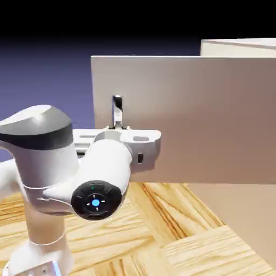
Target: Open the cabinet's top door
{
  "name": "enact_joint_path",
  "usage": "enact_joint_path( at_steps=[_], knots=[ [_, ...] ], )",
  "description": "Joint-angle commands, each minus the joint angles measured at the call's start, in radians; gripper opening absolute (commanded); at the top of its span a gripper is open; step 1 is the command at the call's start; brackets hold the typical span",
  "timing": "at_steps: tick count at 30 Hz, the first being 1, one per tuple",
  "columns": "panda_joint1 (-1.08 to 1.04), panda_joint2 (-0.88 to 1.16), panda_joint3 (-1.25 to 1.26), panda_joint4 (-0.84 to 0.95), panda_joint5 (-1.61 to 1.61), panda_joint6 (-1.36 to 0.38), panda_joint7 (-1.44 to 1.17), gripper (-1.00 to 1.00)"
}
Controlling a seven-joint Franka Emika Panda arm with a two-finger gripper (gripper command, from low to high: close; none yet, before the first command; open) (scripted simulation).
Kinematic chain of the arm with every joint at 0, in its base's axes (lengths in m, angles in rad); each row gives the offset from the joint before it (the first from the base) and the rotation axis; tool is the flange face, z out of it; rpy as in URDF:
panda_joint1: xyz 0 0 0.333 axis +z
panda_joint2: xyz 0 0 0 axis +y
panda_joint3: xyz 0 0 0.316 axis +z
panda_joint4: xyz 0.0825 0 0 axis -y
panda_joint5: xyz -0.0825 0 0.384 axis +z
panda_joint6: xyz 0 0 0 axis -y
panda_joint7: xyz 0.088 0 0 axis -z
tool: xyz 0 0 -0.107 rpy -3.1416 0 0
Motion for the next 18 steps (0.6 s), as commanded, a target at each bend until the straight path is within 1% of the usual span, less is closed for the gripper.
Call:
enact_joint_path(
  at_steps=[1,18],
  knots=[
    [0.025,0.003,-0.016,0.036,-0.011,-0.030,0.003,-1.00],
    [0.464,0.010,-0.180,0.652,-0.101,-0.489,0.086,-1.00]
  ],
)
